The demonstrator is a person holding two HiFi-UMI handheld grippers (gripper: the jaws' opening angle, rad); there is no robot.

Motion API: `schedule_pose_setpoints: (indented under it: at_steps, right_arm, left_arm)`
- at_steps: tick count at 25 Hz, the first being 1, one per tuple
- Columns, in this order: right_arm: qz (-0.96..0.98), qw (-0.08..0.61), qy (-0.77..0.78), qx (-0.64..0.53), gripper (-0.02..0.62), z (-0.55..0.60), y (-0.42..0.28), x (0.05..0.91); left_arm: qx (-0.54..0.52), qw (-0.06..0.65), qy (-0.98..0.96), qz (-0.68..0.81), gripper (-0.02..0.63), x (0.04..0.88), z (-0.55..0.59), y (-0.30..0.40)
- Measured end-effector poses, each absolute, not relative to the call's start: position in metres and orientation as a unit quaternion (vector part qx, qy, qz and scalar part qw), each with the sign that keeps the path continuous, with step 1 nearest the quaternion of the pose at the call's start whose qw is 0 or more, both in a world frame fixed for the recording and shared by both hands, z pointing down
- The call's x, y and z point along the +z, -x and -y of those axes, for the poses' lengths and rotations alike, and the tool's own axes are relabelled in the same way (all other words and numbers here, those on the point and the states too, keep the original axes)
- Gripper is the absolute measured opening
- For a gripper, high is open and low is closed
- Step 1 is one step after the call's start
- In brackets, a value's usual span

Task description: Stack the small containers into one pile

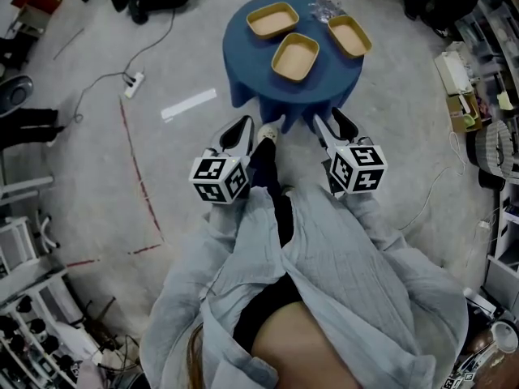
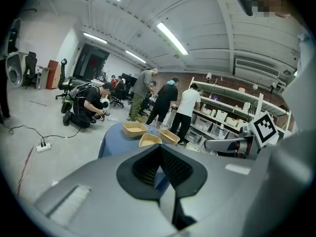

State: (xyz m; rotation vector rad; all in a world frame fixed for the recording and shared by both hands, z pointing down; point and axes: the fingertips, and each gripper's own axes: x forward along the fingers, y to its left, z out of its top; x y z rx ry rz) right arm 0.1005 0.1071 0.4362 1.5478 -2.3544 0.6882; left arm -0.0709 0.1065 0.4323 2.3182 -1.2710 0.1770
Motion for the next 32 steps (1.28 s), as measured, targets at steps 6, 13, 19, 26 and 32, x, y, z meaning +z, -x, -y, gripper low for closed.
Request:
schedule_pose_setpoints:
  at_steps: [6, 13, 19, 26, 32]
  right_arm:
    - [0.800, 0.120, -0.536, 0.240, 0.186, -0.062, -0.099, 0.430]
    - [0.786, 0.115, -0.554, 0.248, 0.186, -0.005, -0.100, 0.426]
    - [0.769, 0.111, -0.575, 0.257, 0.187, 0.039, -0.102, 0.427]
    - [0.742, 0.105, -0.606, 0.267, 0.190, 0.074, -0.106, 0.434]
    - [0.711, 0.110, -0.634, 0.281, 0.195, 0.086, -0.126, 0.448]
  left_arm:
    - [0.068, 0.243, -0.853, 0.457, 0.013, 0.425, -0.056, 0.073]
    - [0.077, 0.245, -0.861, 0.438, 0.013, 0.422, 0.006, 0.074]
    - [0.088, 0.243, -0.874, 0.411, 0.014, 0.420, 0.063, 0.071]
    - [0.104, 0.244, -0.891, 0.370, 0.014, 0.428, 0.110, 0.064]
    - [0.128, 0.244, -0.901, 0.336, 0.014, 0.443, 0.135, 0.055]
